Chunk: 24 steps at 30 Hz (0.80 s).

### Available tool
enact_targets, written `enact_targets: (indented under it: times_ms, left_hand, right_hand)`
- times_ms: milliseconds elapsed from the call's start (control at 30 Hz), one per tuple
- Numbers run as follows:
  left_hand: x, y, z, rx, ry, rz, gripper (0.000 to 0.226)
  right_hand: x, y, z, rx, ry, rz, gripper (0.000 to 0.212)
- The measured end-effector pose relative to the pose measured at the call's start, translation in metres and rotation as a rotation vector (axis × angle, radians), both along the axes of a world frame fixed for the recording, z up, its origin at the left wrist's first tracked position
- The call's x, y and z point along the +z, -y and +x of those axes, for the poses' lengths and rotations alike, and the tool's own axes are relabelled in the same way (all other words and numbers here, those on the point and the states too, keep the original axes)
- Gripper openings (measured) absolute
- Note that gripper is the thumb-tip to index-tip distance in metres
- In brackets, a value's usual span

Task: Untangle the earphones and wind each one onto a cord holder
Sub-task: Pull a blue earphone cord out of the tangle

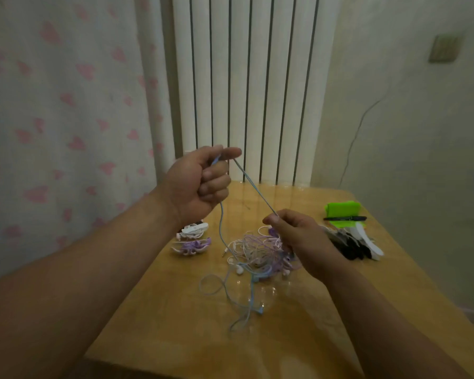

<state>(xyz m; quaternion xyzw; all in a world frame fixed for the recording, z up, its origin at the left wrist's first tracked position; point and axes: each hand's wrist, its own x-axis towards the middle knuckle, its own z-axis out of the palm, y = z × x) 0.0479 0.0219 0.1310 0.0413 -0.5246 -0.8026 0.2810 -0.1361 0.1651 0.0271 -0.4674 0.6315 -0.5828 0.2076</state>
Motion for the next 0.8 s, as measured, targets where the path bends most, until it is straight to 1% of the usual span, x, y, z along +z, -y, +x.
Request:
enact_targets:
  times_ms: [67,167,200,233,267,367,400,433,500,600,667,800]
  left_hand:
    - [0.003,0.002,0.005,0.042,-0.026,0.003,0.033]
    - [0.002,0.001,0.016,0.048,-0.037,-0.029,0.031]
    - [0.004,0.001,0.020,0.050,-0.019,-0.090,0.028]
    - [0.006,0.001,0.024,0.066,0.027,-0.195,0.026]
    - [0.008,0.003,0.029,0.099,0.097,-0.341,0.024]
    - [0.012,0.009,0.045,0.207,0.373,-0.808,0.021]
    - [0.010,0.011,0.050,0.235,0.454,-0.910,0.019]
    - [0.006,0.013,0.054,0.258,0.520,-0.967,0.019]
    - [-0.008,0.022,0.061,0.280,0.592,-0.959,0.023]
    - [-0.040,0.038,0.063,0.272,0.571,-0.811,0.025]
    - [-0.058,0.047,0.066,0.237,0.577,-0.758,0.022]
    - [-0.076,0.056,0.078,0.099,0.736,-0.741,0.012]
  right_hand:
    - [0.008,-0.001,0.004,-0.076,-0.083,0.041,0.024]
    - [0.025,-0.007,0.012,-0.173,-0.139,0.045,0.028]
    - [0.031,-0.009,0.013,-0.204,-0.142,0.041,0.032]
    - [0.034,-0.010,0.011,-0.235,-0.113,0.031,0.036]
    - [0.037,-0.010,0.008,-0.261,-0.041,0.008,0.041]
    - [0.045,-0.014,-0.009,-0.272,0.296,-0.105,0.044]
    - [0.047,-0.017,-0.014,-0.261,0.392,-0.146,0.043]
    - [0.048,-0.020,-0.018,-0.257,0.463,-0.180,0.042]
    - [0.048,-0.027,-0.023,-0.259,0.526,-0.201,0.040]
    - [0.037,-0.027,-0.024,-0.240,0.571,-0.173,0.039]
    - [0.030,-0.023,-0.021,-0.218,0.601,-0.176,0.039]
    - [0.030,-0.020,-0.020,-0.212,0.652,-0.190,0.040]
